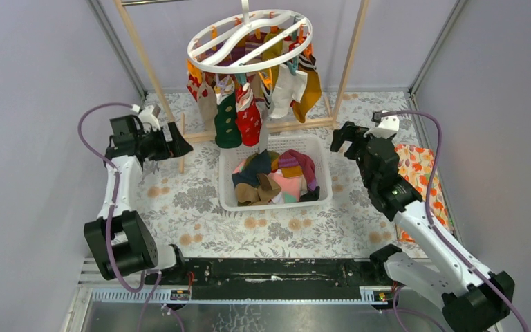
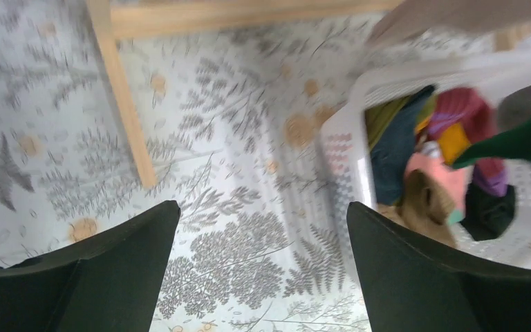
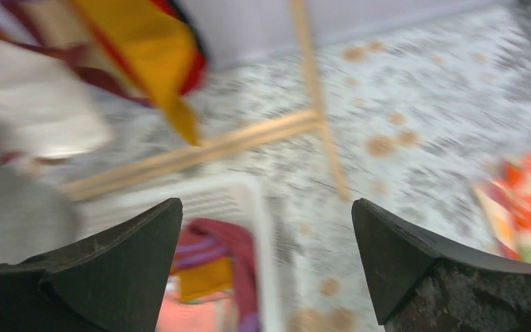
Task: Clip the socks to the hanger
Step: Reset both arms
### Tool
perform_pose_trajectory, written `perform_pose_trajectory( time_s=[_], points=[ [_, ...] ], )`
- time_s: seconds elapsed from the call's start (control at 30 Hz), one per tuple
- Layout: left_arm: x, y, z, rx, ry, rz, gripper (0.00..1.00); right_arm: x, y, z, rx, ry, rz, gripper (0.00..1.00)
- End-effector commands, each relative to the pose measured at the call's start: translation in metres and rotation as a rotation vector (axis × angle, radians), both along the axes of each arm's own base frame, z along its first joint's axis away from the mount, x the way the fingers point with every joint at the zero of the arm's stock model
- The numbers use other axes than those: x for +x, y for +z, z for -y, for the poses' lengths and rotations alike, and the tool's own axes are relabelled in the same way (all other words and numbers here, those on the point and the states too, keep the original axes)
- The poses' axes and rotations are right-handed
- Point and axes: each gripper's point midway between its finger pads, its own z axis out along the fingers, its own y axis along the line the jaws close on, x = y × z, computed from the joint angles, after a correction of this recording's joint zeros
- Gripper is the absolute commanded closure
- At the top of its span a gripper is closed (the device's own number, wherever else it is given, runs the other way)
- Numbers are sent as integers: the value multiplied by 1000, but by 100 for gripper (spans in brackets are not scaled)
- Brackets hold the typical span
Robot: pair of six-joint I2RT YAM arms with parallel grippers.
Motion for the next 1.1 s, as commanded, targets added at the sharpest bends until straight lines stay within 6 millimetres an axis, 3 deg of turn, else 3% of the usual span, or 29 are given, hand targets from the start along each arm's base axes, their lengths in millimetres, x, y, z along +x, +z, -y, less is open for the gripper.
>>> perform_pose_trajectory(
  time_s=[0.0, 0.13, 0.3, 0.43, 0.63, 0.8, 0.97, 1.07],
  points=[
    [25, -17, -23, 93, 82, 165, 1, 0, -64, 78, -176, -357, -134, 0],
    [40, -40, -28, 65, 142, 243, 1, -8, -90, 114, -208, -541, -63, 0],
    [46, -57, -24, 5, 195, 348, 1, -19, -112, 139, -242, -656, -28, 0],
    [48, -73, -21, 52, 210, 393, 1, -19, -127, 157, -262, -710, -16, 0],
    [30, -83, -10, 70, 207, 537, 1, -21, -149, 186, -218, -756, 27, 0],
    [22, -86, -2, 94, 186, 593, 1, -9, -164, 190, -214, -734, 13, 0],
    [12, -80, 4, 122, 187, 660, 1, 14, -184, 169, -253, -578, -10, 0],
    [9, -80, 7, 135, 183, 676, 1, 23, -197, 145, -295, -412, -6, 0]
  ],
)
